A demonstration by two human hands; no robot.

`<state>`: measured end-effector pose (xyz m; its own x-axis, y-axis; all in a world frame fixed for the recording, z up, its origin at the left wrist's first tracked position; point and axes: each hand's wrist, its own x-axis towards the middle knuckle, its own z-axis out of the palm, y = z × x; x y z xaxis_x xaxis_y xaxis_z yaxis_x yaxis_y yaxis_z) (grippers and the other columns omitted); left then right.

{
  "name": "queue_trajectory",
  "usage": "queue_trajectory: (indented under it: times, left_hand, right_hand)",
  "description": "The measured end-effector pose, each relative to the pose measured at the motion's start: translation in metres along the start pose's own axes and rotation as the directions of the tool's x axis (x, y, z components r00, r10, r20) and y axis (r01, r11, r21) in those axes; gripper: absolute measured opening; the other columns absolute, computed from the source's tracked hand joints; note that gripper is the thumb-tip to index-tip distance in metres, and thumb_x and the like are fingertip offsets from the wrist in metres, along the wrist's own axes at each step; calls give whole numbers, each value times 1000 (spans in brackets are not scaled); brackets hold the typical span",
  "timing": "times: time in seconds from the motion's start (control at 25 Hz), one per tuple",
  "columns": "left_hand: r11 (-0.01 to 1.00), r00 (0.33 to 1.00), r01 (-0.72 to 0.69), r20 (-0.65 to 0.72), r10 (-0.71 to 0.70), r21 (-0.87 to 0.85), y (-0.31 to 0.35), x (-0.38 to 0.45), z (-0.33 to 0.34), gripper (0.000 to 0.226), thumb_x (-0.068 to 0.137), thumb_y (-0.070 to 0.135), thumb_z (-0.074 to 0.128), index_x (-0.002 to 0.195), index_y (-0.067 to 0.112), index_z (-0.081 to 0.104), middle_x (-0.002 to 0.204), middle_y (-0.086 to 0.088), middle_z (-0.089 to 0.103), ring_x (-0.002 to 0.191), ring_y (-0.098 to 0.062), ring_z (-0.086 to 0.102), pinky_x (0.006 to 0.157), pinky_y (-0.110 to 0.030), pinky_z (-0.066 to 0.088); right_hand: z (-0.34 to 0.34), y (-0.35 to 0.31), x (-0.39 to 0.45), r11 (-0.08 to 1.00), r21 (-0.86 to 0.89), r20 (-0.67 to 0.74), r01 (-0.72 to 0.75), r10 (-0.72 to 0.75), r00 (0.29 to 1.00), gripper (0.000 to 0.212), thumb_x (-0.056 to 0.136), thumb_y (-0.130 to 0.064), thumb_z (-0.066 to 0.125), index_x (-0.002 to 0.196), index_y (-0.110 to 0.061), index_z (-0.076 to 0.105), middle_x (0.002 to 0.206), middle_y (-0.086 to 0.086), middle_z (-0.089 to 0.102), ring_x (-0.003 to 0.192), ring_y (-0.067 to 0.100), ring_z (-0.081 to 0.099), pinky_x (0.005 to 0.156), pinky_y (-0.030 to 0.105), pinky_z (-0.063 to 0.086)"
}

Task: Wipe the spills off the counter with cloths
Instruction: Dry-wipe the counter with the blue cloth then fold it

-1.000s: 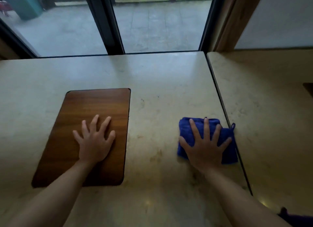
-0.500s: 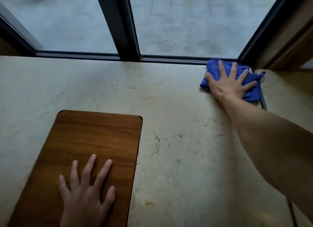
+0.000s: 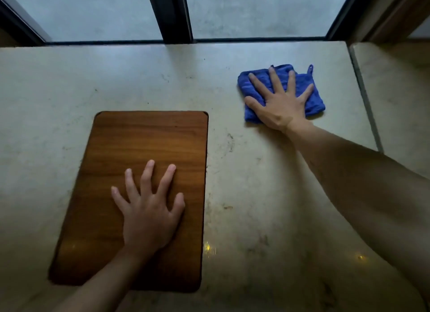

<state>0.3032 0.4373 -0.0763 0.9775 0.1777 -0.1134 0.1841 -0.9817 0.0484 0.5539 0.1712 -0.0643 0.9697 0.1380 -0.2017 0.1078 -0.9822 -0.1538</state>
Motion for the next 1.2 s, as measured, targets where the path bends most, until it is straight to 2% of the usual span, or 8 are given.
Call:
queue_trajectory:
  times: [0.24, 0.4, 0.52, 0.64, 0.88, 1.0, 1.08, 1.2]
  left_hand:
    - [998, 998, -43, -52, 40, -52, -3, -2, 4, 63, 88, 63, 25, 146, 38, 28, 157, -12, 24, 141, -53, 15, 105, -79, 10]
    - [986, 995, -86, 42, 93, -140, -14, -1, -1, 61, 92, 65, 28, 148, 43, 21, 162, -6, 11, 145, -48, 2, 108, -76, 0]
    - [963, 968, -193, 121, 219, -190, -39, 14, -16, 58, 89, 67, 30, 142, 44, 28, 159, -7, 21, 144, -43, 14, 108, -75, 13]
    - [956, 965, -248, 46, 259, -158, -66, 18, -31, 57, 91, 63, 35, 142, 37, 36, 155, -10, 29, 140, -39, 26, 105, -72, 23]
    - [938, 937, -346, -44, 346, 10, -130, 55, -35, 60, 89, 66, 30, 144, 42, 31, 160, -7, 21, 145, -38, 16, 106, -75, 12]
    - [898, 903, -430, 62, 425, 97, -150, 73, -29, 66, 86, 75, 12, 148, 52, 10, 164, -1, 6, 149, -38, 1, 107, -76, 5]
    - [902, 905, -424, 69, 419, 84, -156, 73, -23, 66, 85, 77, 3, 147, 56, -2, 165, 1, 3, 149, -35, 0, 109, -74, 5]
    - [902, 905, -425, 74, 420, 73, -155, 69, -21, 65, 88, 76, 5, 149, 53, 0, 165, 1, 7, 150, -35, 5, 110, -73, 9]
  right_hand:
    - [59, -18, -232, 996, -26, -139, -82, 77, 987, 62, 86, -79, 13, 144, -61, -2, 164, -8, 1, 148, 39, -3, 105, 78, 3]
    - [90, -19, -392, 947, 11, -27, -322, 322, 946, 64, 83, -81, 8, 140, -63, -14, 162, -12, -16, 147, 32, -17, 109, 73, -4]
    - [110, -43, -475, 888, 26, -25, -458, 459, 888, 64, 83, -80, 5, 141, -61, -17, 161, -12, -18, 147, 30, -19, 110, 71, -3]
    - [125, -85, -522, 857, 68, -38, -511, 514, 857, 67, 85, -77, 7, 145, -56, -11, 163, -8, -12, 148, 33, -13, 110, 72, 2]
    - [131, -152, -476, 847, 83, -27, -525, 528, 849, 67, 87, -75, 13, 149, -52, 0, 164, -4, -3, 148, 39, -7, 107, 76, 0]
    - [117, -148, -381, 847, 116, -64, -519, 528, 847, 68, 85, -77, 8, 146, -55, -10, 163, -6, -13, 147, 39, -12, 106, 76, -4]
    - [101, -135, -304, 859, 116, -134, -498, 511, 849, 66, 87, -74, 14, 148, -54, -3, 165, -2, -2, 147, 42, -4, 105, 78, -1]
    - [69, -106, -180, 858, 89, -120, -506, 514, 850, 64, 87, -73, 12, 146, -56, -5, 164, -2, -5, 147, 42, -6, 104, 78, -3]
